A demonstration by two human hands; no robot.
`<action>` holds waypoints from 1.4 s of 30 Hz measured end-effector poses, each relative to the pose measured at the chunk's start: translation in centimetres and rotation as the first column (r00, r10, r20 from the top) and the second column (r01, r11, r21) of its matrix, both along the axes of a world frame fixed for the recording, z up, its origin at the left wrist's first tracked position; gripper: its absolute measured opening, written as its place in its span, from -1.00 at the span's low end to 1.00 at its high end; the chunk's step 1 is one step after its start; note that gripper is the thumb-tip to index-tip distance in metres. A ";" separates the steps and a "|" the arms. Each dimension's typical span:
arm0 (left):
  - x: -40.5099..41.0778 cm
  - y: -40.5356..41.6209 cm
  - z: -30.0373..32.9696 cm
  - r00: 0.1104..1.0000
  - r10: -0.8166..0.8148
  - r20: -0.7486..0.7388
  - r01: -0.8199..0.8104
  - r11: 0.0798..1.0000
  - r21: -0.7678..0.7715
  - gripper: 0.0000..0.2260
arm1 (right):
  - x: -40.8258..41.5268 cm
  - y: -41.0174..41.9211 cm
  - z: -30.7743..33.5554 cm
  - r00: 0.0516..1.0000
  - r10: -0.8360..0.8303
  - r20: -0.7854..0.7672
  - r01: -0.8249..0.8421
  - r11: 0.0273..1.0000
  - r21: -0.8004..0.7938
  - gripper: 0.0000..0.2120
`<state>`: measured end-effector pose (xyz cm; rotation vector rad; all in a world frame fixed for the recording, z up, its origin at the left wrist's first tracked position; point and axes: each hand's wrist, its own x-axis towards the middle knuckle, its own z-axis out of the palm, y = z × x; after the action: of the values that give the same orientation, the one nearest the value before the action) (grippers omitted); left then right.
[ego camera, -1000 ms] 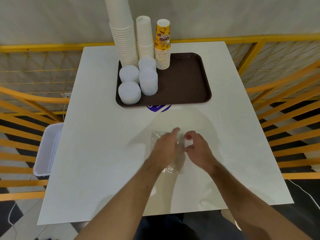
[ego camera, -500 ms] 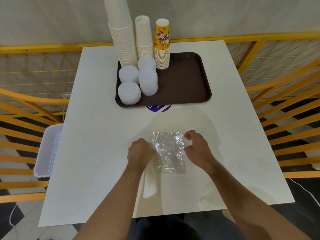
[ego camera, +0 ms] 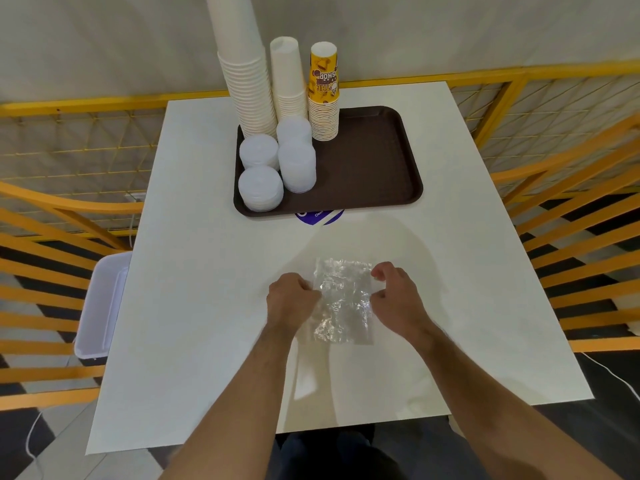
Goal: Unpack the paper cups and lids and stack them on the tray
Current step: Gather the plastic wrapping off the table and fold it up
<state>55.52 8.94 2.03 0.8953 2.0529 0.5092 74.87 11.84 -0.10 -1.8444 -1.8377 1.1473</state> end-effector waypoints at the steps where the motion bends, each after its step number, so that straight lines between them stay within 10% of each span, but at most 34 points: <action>1: -0.1 0.0 0.2 0.995 0.048 0.089 -0.050 0.998 0.024 -0.96 | 0.0 0.0 0.0 1.000 -0.006 -0.007 0.006 1.000 0.001 -0.57; 9: -1.8 -1.2 3.0 0.869 0.030 0.494 -0.121 0.981 0.152 -0.91 | 0.0 -0.3 0.6 0.849 -0.381 -0.366 0.240 0.895 -0.376 -0.50; 13: -3.1 -1.8 5.1 0.809 0.047 0.586 -0.180 0.969 0.170 -0.87 | -0.4 -0.4 2.2 0.602 -0.464 -0.650 -0.118 0.753 -0.647 -0.52; 21: -6.0 -3.4 8.2 0.796 0.002 0.605 -0.190 0.950 0.248 -0.86 | -3.1 0.5 6.8 0.607 -0.302 -0.735 -0.242 0.811 -0.533 -0.71; 26: -8.7 -4.0 10.1 0.573 -0.006 0.819 -0.169 0.978 0.126 -0.68 | -4.0 1.3 9.5 0.610 -0.219 -0.762 -0.286 0.835 -0.469 -0.78; 34: -10.4 -4.2 12.4 0.709 -0.157 0.688 -0.015 0.971 0.237 -0.90 | -5.8 1.0 13.2 0.633 -0.192 -0.750 -0.273 0.851 -0.448 -0.76; 42: -11.6 -4.7 14.5 0.652 -0.259 0.713 0.008 0.942 0.335 -0.77 | -6.9 0.5 15.5 0.610 -0.155 -0.777 -0.286 0.871 -0.398 -0.74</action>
<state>43.89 4.20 16.50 0.8114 1.1402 0.9518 67.97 12.30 15.43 -1.0705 -1.1267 2.1747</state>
